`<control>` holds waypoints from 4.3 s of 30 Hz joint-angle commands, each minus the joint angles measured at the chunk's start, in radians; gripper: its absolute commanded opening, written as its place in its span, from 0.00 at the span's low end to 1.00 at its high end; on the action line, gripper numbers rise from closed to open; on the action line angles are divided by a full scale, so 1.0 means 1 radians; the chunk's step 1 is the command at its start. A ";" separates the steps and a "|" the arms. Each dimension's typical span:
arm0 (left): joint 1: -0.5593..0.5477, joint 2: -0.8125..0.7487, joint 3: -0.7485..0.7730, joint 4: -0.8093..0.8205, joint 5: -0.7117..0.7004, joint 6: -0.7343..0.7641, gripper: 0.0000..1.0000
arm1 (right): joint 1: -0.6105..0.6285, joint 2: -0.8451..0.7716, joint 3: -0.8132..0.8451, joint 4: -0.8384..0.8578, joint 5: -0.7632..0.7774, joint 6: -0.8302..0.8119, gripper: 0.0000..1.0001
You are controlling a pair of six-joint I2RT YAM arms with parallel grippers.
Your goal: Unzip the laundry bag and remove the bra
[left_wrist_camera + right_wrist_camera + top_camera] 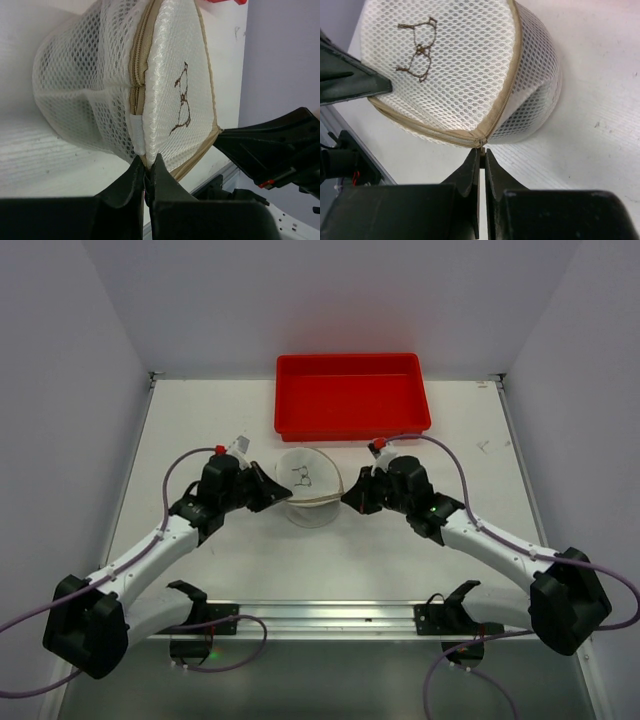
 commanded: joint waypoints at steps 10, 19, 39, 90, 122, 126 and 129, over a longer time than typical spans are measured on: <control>0.188 0.298 0.366 -0.168 0.183 0.452 0.11 | 0.052 -0.010 0.030 -0.016 -0.111 -0.038 0.00; 0.191 0.367 0.350 0.002 0.204 0.222 0.90 | 0.201 0.204 0.151 0.173 -0.081 0.169 0.00; -0.022 0.143 0.049 0.179 0.019 -0.029 0.58 | 0.213 0.256 0.190 0.191 0.001 0.152 0.00; 0.008 0.060 0.105 0.048 0.041 0.037 0.83 | 0.235 0.253 0.220 0.209 0.061 0.198 0.00; 0.072 0.011 0.137 -0.312 0.193 0.455 0.00 | -0.113 -0.063 0.113 -0.136 0.035 -0.132 0.00; 0.073 -0.004 0.137 -0.289 0.161 0.414 0.20 | -0.061 -0.065 0.101 -0.166 0.008 -0.149 0.00; 0.073 -0.016 0.144 -0.277 0.127 0.376 0.45 | -0.008 -0.109 0.078 -0.211 0.048 -0.167 0.26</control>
